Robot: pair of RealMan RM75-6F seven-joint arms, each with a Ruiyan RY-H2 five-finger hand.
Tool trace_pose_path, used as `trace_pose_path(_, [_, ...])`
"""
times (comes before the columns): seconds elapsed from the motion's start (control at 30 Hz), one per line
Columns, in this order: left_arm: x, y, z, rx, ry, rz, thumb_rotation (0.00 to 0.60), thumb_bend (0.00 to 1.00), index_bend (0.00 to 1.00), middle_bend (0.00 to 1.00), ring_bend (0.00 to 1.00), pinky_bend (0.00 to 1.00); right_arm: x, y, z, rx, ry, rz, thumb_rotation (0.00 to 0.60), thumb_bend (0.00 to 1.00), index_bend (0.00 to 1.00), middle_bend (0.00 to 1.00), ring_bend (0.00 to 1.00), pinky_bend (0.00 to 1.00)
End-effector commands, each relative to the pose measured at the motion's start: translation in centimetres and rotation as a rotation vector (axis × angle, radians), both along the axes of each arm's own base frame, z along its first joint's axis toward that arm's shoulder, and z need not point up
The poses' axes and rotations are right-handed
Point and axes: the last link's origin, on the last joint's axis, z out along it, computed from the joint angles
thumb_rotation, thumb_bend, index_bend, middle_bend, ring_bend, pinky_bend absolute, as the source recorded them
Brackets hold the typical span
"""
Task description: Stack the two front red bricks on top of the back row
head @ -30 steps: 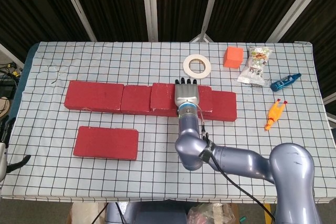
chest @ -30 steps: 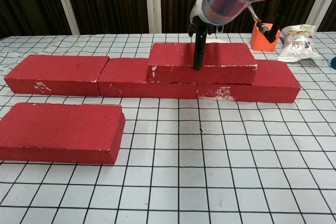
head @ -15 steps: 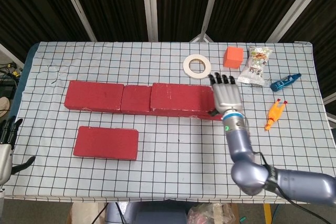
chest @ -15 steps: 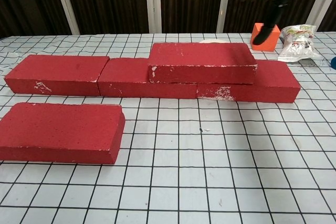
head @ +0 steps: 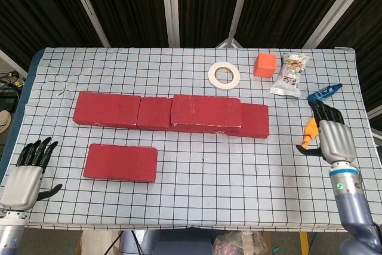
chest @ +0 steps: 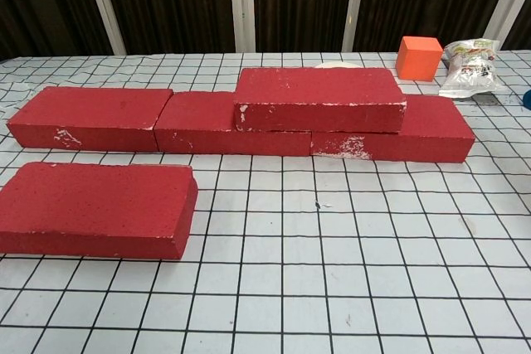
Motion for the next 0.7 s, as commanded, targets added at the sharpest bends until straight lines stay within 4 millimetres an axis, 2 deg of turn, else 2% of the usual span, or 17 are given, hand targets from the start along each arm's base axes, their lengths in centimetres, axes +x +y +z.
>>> trace_pose_path(0.03, [1.1, 1.5, -0.4, -0.025, 0.000, -0.001, 0.600, 0.00, 0.00, 0.00, 0.00, 0.00, -3.7, 6.0, -0.1, -0.005, 0.009, -0.008, 0.600, 0.18, 0.03, 0.00, 0.00, 0.00])
trace_pose_path(0.13, [2.2, 2.5, -0.8, -0.044, 0.001, -0.007, 0.600, 0.00, 0.00, 0.00, 0.00, 0.00, -4.6, 8.2, -1.0, 0.003, -0.013, 0.001, 0.600, 0.18, 0.03, 0.00, 0.00, 0.00])
trace_pose_path(0.17, [3.4, 2.9, -1.1, -0.078, 0.000, -0.022, 0.600, 0.00, 0.00, 0.00, 0.00, 0.00, -5.1, 9.5, -1.5, 0.007, -0.025, -0.007, 0.600, 0.18, 0.03, 0.00, 0.00, 0.00])
trace_pose_path(0.23, [4.5, 3.4, -1.2, -0.116, 0.022, -0.011, 0.600, 0.00, 0.00, 0.00, 0.00, 0.00, -5.5, 10.5, -2.0, -0.001, -0.020, -0.002, 0.600, 0.18, 0.03, 0.00, 0.00, 0.00])
trace_pose_path(0.43, [6.7, 4.6, -1.6, -0.209, 0.164, 0.038, 0.600, 0.00, 0.00, 0.00, 0.00, 0.00, -6.4, 11.5, -3.0, 0.027, -0.040, -0.035, 0.600, 0.18, 0.03, 0.00, 0.00, 0.00])
trace_pose_path(0.7, [8.7, 6.6, -4.2, -0.317, 0.279, 0.070, 0.600, 0.00, 0.00, 0.00, 0.00, 0.00, -6.1, 11.5, -3.0, 0.024, -0.038, -0.008, 0.600, 0.18, 0.03, 0.00, 0.00, 0.00])
